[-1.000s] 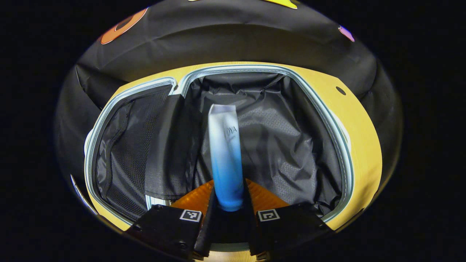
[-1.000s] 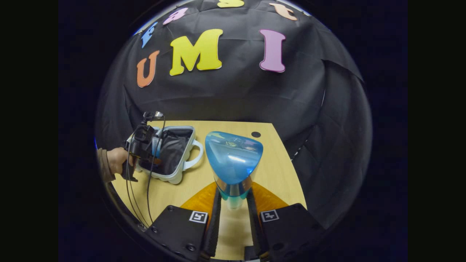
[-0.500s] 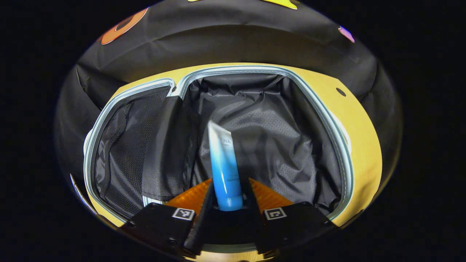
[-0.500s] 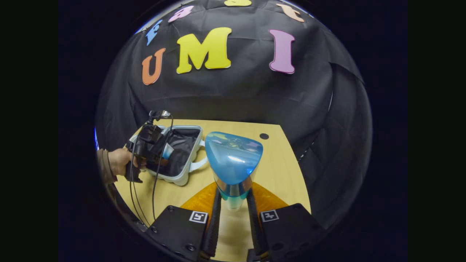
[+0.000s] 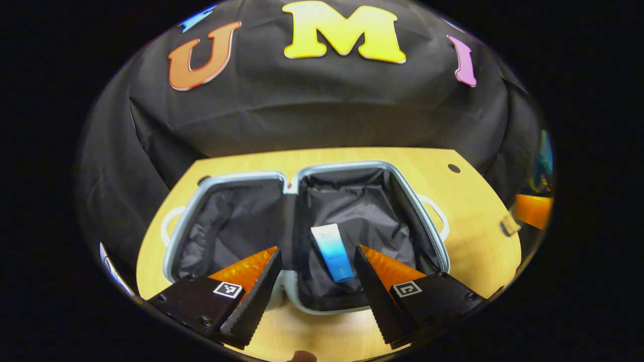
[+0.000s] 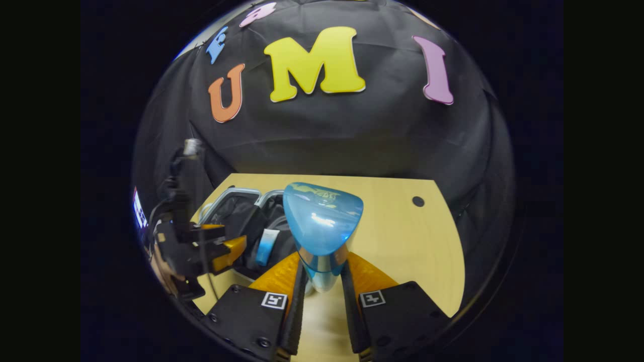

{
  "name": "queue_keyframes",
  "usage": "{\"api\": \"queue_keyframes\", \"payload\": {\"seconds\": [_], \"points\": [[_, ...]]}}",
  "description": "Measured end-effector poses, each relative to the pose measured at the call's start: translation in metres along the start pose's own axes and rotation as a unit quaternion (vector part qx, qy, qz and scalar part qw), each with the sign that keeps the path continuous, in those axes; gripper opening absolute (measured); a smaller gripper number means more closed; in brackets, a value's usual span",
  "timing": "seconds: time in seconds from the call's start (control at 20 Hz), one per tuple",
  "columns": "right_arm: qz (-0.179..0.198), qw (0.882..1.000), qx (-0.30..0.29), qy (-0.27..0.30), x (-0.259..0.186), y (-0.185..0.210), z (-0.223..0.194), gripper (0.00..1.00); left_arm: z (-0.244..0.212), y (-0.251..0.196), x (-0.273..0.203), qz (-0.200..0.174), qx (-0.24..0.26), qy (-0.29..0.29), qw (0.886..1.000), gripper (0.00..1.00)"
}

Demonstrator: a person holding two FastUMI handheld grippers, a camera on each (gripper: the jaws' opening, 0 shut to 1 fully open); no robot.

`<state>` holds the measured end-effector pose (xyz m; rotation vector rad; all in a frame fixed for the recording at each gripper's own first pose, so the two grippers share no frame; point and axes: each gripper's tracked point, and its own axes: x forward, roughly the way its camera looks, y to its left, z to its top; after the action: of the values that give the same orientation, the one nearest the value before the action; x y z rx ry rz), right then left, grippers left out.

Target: First open the suitcase, pack the skin care products into it, and then close the suitcase.

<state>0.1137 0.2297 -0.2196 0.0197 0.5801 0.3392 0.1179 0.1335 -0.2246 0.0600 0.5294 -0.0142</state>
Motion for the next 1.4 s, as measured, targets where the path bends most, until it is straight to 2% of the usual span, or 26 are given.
{"api": "queue_keyframes", "payload": {"seconds": [0.2,0.25,0.35,0.65,0.75,0.8,0.85,0.9,1.05,1.1,1.4], "points": [[0.010,0.999,-0.005,0.048,0.049,0.037,-0.018,0.36,0.024,0.036,-0.054,0.016,0.005,-0.077,0.997,0.94],[0.008,0.998,-0.008,0.062,0.060,0.042,-0.028,0.36,0.028,0.044,-0.066,0.018,0.007,-0.092,0.996,0.99],[0.005,0.996,-0.008,0.088,0.077,0.054,-0.048,0.36,0.037,0.065,-0.086,0.028,0.012,-0.121,0.992,0.99],[-0.018,0.989,-0.013,0.149,0.113,0.071,-0.088,0.36,0.085,0.128,-0.151,0.067,0.026,-0.244,0.967,0.99],[-0.026,0.987,-0.010,0.158,0.122,0.075,-0.094,0.36,0.087,0.149,-0.161,0.079,0.021,-0.258,0.963,0.99],[-0.032,0.987,-0.004,0.157,0.126,0.075,-0.093,0.36,0.090,0.158,-0.163,0.083,0.015,-0.260,0.962,0.94],[-0.038,0.987,0.001,0.156,0.131,0.076,-0.093,0.36,0.089,0.168,-0.162,0.089,0.009,-0.261,0.961,0.99],[-0.044,0.986,0.004,0.160,0.136,0.076,-0.096,0.36,0.086,0.178,-0.161,0.091,0.003,-0.260,0.961,0.99],[-0.065,0.984,0.022,0.163,0.149,0.073,-0.093,0.36,0.076,0.210,-0.149,0.105,-0.016,-0.248,0.963,0.99],[-0.071,0.984,0.025,0.164,0.154,0.072,-0.093,0.34,0.070,0.218,-0.145,0.109,-0.025,-0.241,0.964,0.99],[-0.096,0.978,0.042,0.180,0.168,0.063,-0.102,0.36,0.035,0.271,-0.127,0.140,-0.073,-0.207,0.965,0.99]]}}
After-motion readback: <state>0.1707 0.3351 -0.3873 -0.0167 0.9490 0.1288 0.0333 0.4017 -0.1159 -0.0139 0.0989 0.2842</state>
